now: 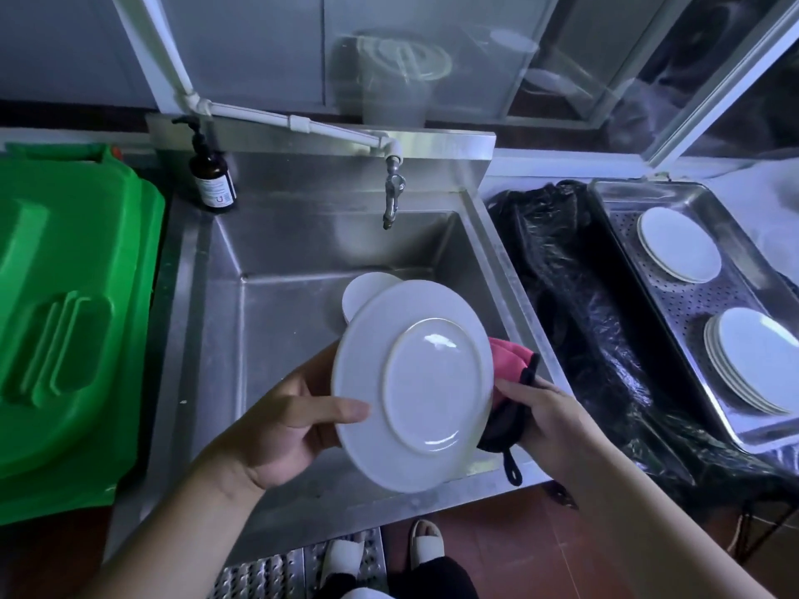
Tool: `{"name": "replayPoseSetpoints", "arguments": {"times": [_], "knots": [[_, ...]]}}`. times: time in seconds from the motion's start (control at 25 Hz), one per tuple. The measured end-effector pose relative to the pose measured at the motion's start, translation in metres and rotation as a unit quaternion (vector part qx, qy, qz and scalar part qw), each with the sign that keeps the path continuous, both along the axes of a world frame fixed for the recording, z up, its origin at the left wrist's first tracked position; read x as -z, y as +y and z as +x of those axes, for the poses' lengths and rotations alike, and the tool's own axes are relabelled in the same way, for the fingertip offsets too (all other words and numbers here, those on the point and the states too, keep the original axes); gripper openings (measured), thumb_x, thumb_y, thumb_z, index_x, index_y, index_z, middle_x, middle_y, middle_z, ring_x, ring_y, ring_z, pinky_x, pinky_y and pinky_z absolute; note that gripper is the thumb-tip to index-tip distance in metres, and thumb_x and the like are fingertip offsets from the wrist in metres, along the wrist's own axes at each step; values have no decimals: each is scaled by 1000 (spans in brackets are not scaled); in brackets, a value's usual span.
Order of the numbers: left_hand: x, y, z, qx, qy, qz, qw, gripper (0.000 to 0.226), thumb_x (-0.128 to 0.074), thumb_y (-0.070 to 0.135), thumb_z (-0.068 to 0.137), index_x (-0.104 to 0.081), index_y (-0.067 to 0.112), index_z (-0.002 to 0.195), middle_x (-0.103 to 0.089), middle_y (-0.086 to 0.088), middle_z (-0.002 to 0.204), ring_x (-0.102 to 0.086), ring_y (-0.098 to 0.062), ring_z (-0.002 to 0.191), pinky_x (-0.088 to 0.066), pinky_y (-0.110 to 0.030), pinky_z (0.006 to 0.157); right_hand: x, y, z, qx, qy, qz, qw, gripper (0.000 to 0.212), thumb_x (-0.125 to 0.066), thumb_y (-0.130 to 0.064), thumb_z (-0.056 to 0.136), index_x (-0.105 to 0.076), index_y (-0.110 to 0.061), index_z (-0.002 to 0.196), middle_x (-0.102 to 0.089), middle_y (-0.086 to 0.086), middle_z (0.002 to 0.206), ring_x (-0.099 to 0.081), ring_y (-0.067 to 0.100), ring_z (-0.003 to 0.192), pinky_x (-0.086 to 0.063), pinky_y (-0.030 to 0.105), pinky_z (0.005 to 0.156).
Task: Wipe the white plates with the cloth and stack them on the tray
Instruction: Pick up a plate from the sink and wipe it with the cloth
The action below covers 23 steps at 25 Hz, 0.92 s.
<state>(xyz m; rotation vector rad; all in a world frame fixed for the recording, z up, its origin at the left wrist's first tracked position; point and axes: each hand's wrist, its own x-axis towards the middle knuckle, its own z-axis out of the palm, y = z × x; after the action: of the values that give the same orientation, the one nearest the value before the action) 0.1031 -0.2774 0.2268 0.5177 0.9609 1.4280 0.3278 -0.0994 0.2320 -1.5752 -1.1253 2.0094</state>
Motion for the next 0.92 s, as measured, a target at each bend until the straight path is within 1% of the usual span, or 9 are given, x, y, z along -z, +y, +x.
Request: {"name": "replayPoseSetpoints", "arguments": {"times": [0.12, 0.2, 0.32, 0.4, 0.48, 0.56, 0.64, 0.76, 0.92], "knots": [[-6, -7, 12, -12, 38, 7, 999, 63, -74, 5, 68, -70, 33, 124, -70, -14, 123, -67, -25, 109, -48, -48, 92, -4, -5, -7, 12, -152, 67, 986, 21, -67, -2, 90, -73, -13, 106, -74, 15, 95, -71, 34, 81, -57, 52, 81], [-10, -11, 17, 0, 51, 23, 998, 65, -73, 3, 73, -65, 29, 131, -62, -25, 130, -64, -29, 113, -47, -55, 94, -16, -8, -20, -27, -187, 113, 975, 9, -68, -5, 91, -75, -11, 91, -69, 20, 79, -68, 34, 67, -57, 48, 69], [-15, -13, 21, 9, 71, 35, 997, 69, -66, -5, 78, -61, 29, 137, -56, -33, 132, -61, -42, 117, -46, -65, 98, -37, -6, -45, -37, -187, 167, 967, 20, -72, -21, 91, -73, -5, 79, -65, 29, 72, -69, 40, 64, -58, 61, 58], [-22, -14, 18, -2, 78, 43, 996, 69, -65, -6, 78, -60, 27, 138, -56, -34, 132, -54, -53, 122, -42, -74, 97, -51, -3, -61, -58, -187, 254, 947, 38, -73, -36, 89, -69, 1, 82, -56, 17, 62, -57, 27, 57, -56, 54, 54], [-28, -15, 14, -9, 85, 46, 995, 67, -66, -5, 77, -62, 29, 135, -59, -32, 129, -54, -53, 121, -43, -75, 95, -65, -4, -76, -98, -183, 372, 905, 36, -71, -37, 90, -69, -4, 79, -51, -1, 60, -48, 19, 56, -43, 38, 52], [-30, -13, 16, -18, 92, 34, 995, 67, -68, -2, 75, -64, 34, 131, -65, -25, 125, -60, -47, 118, -50, -68, 91, -82, -14, -90, -162, -191, 489, 836, 18, -67, -27, 93, -74, -29, 77, -57, -13, 72, -54, 13, 65, -40, 32, 56], [-29, -10, 23, -34, 96, 26, 994, 68, -69, 0, 73, -65, 38, 129, -71, -16, 121, -65, -39, 113, -58, -53, 81, -93, -32, -102, -220, -198, 590, 751, 41, -59, -9, 89, -76, -45, 99, -64, -14, 92, -60, 11, 79, -49, 30, 63], [-27, -6, 29, -77, 59, 36, 995, 64, -66, -2, 76, -67, 36, 126, -74, -7, 112, -70, -23, 98, -56, -32, 68, -85, -51, -108, -221, -154, 679, 683, 54, -51, -4, 74, -76, -33, 112, -69, -9, 103, -66, 21, 89, -55, 37, 66], [-23, -3, 29, -110, 12, 81, 990, 58, -64, -8, 84, -62, 22, 134, -70, -13, 125, -67, -31, 112, -58, -40, 79, -64, -71, -90, -255, -110, 713, 644, 47, -48, -11, 80, -75, -24, 118, -68, -3, 112, -62, 26, 104, -53, 37, 77]]}}
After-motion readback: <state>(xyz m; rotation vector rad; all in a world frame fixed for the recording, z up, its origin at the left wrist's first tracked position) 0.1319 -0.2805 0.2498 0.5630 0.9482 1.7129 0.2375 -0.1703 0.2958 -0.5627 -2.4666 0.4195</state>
